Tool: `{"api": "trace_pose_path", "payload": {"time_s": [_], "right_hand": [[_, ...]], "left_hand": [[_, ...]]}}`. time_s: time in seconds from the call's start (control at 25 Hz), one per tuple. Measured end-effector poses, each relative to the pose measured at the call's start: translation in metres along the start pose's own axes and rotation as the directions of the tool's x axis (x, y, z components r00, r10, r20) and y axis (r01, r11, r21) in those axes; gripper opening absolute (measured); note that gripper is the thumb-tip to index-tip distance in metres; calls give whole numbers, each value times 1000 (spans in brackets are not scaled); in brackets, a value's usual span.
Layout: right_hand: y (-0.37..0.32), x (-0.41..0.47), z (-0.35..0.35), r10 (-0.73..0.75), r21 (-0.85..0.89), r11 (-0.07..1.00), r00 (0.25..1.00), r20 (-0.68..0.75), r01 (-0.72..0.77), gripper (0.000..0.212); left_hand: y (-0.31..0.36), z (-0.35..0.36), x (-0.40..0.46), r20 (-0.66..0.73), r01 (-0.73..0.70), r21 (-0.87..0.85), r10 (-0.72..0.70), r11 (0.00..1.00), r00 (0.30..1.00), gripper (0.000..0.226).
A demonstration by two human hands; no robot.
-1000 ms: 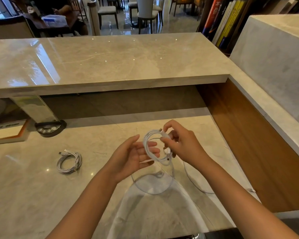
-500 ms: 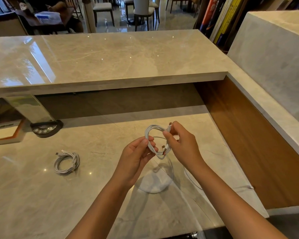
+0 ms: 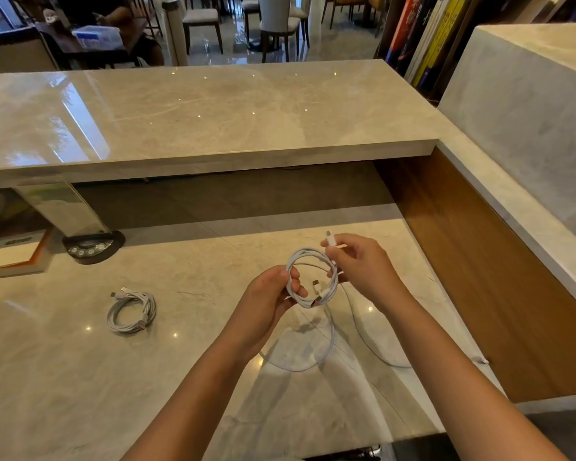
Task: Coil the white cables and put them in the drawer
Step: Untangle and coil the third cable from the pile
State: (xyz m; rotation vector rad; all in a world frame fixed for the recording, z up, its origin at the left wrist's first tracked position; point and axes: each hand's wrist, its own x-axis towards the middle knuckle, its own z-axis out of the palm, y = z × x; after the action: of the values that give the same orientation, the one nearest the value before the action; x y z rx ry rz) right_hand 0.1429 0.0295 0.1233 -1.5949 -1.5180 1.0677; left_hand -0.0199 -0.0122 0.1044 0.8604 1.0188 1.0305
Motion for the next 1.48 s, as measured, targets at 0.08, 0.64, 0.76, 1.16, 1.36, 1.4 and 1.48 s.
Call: {"api": "trace_pose_path", "payload": {"time_s": [0.08,0.64,0.76,1.16,1.36,1.4,1.48], "right_hand": [[-2,2,-5,78,9,997,974,212,-82,22],[8,15,30,316,362,855,926,204,-372,15],[8,19,57,312,297,882,925,216,-367,15],[-8,32,151,266,135,931,884,384,-338,22],[-28,34,221,173,26,980,915,366,-195,19],[-34,37,234,139,6,988,916,375,-153,18],[-47,47,259,73,-59,997,912,404,-54,20]], "left_hand": [[-4,-2,-3,-7,10,31,-10,999,1000,26],[-8,-28,2,-271,98,-143,-134,985,953,18],[-16,-43,-2,-318,129,-247,-206,960,925,18],[-15,-145,-33,-447,218,-55,-219,974,867,22],[-8,-203,-53,-673,196,52,-111,979,732,10],[-7,-213,-56,-701,190,66,-90,980,707,8],[-5,-231,-58,-746,184,72,-70,980,663,13]]}}
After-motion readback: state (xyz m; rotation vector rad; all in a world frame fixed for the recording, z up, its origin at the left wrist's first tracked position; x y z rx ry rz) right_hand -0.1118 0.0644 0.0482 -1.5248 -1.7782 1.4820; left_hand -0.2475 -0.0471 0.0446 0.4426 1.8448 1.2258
